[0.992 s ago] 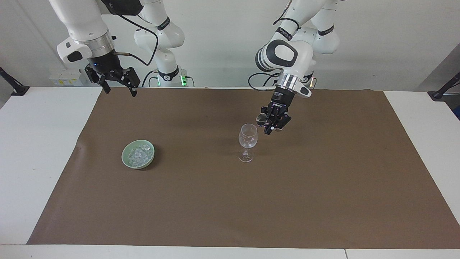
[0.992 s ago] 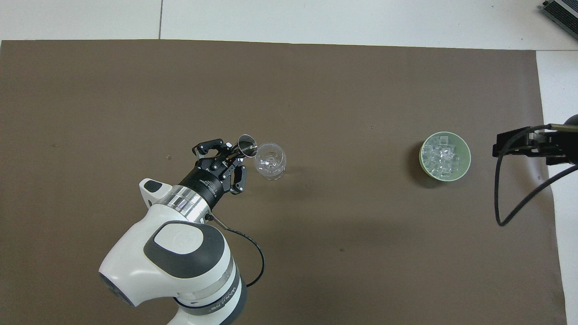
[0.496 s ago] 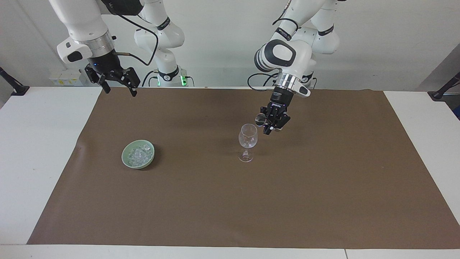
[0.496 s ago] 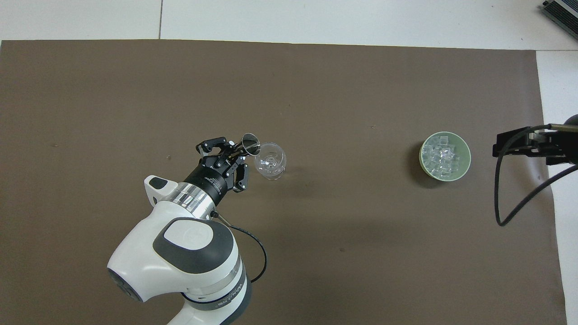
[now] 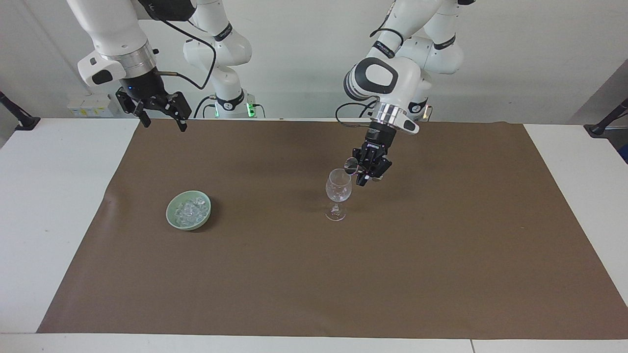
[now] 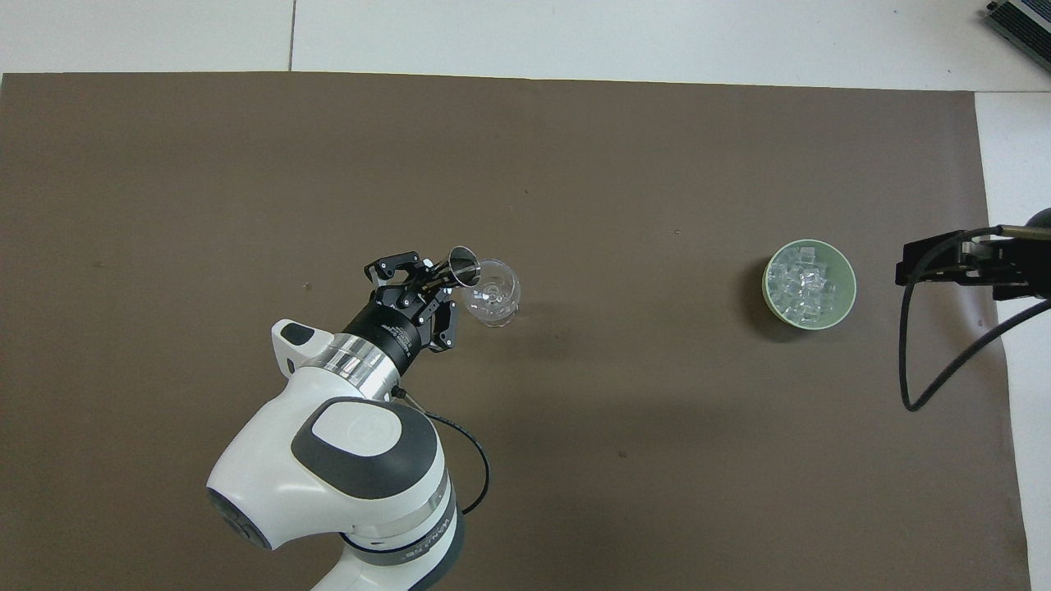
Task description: Pour wine and add ice with both arms
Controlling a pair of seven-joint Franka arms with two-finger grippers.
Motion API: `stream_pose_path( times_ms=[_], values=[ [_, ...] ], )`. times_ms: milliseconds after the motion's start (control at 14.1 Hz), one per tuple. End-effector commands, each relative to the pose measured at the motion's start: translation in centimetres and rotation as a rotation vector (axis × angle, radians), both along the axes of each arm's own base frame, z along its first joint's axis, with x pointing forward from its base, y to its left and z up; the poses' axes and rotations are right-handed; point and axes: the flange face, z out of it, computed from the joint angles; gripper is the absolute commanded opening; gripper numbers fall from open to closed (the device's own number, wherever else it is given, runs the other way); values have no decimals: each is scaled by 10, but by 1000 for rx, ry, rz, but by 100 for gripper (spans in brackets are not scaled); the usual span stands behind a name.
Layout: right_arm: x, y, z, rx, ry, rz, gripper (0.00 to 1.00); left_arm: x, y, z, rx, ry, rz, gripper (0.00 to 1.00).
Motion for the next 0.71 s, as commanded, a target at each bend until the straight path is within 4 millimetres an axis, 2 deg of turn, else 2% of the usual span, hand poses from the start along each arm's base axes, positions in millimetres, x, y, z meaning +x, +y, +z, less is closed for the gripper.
stream_pose_path(
  times_ms=[0, 283, 638],
  values=[
    [-8, -1, 1, -1, 2, 15, 100, 2, -4, 5, 26, -17, 0, 0],
    [-8, -1, 1, -1, 2, 15, 100, -1, -9, -2, 64, -16, -13, 0],
    [-8, -1, 1, -1, 2, 15, 100, -2, -10, 0, 85, -29, -24, 0]
  ],
)
